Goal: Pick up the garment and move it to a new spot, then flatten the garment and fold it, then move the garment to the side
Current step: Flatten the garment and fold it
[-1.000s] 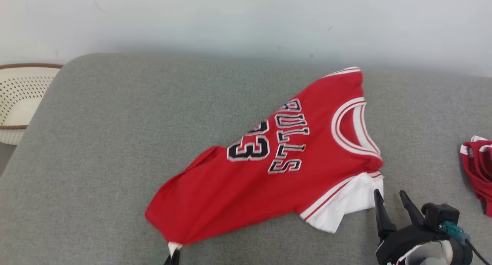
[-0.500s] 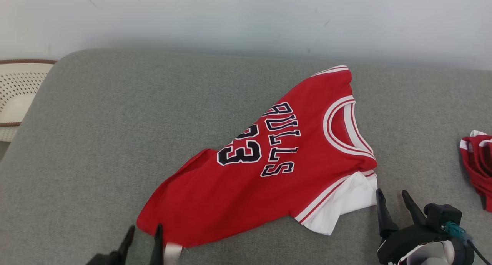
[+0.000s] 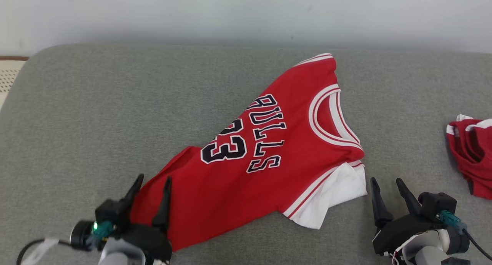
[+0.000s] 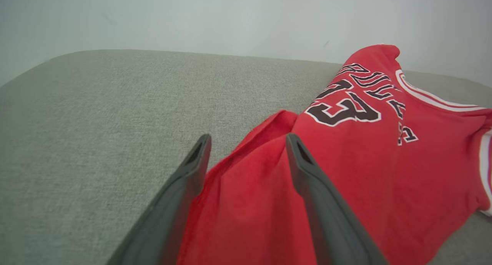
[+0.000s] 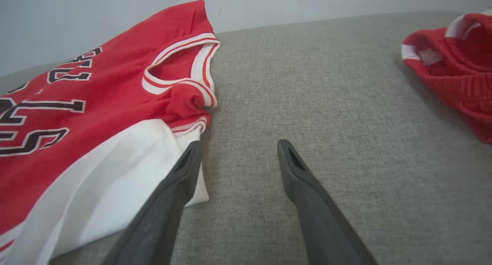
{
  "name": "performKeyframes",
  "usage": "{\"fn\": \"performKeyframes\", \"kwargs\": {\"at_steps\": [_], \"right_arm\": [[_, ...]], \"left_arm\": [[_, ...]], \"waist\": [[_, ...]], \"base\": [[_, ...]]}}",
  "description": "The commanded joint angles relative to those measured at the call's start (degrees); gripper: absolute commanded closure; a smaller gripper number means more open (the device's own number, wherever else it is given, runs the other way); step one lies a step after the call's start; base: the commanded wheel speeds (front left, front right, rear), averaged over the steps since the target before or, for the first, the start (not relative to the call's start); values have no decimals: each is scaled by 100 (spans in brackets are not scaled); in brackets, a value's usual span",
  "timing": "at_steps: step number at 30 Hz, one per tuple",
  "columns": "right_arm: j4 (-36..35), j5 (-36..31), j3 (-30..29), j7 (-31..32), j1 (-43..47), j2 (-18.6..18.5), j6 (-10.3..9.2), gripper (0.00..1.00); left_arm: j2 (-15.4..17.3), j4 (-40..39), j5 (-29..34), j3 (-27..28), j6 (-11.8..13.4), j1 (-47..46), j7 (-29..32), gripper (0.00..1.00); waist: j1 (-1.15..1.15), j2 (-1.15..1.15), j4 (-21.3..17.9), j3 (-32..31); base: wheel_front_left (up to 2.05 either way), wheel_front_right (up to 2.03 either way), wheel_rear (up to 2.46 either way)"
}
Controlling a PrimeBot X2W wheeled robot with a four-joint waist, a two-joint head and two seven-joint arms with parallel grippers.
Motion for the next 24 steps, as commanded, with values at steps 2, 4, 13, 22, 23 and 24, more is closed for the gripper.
{"fn": "performKeyframes", "kwargs": {"at_steps": [2,4,13,22,23,24], "right_arm": [[0,18,37,-2,-82,-47,-7,0],[-4,23,49,-2,-117,-80,-7,0],[23,66,119,-2,-228,-103,-7,0],[25,69,129,-2,-278,-53,-7,0],[25,61,134,-2,-286,-42,-7,0],[28,60,135,-2,-295,-36,-7,0]], "left_arm": [[35,339,171,-13,-35,-410,-7,0],[73,580,254,-34,-61,-721,-7,0],[198,2150,548,-297,-164,-1922,-7,0],[180,3178,492,-387,-135,-2493,-7,98],[178,3269,477,-382,-103,-2522,-7,100],[175,3343,455,-382,-107,-2558,-7,100]], "waist": [[0,0,-146,129],[0,0,-216,195],[0,0,-539,371],[0,0,-635,440],[0,0,-638,446],[0,0,-640,454]], "base": [[0,0,0],[0,0,0],[0,0,0],[0,0,0],[0,0,0],[0,0,0]]}}
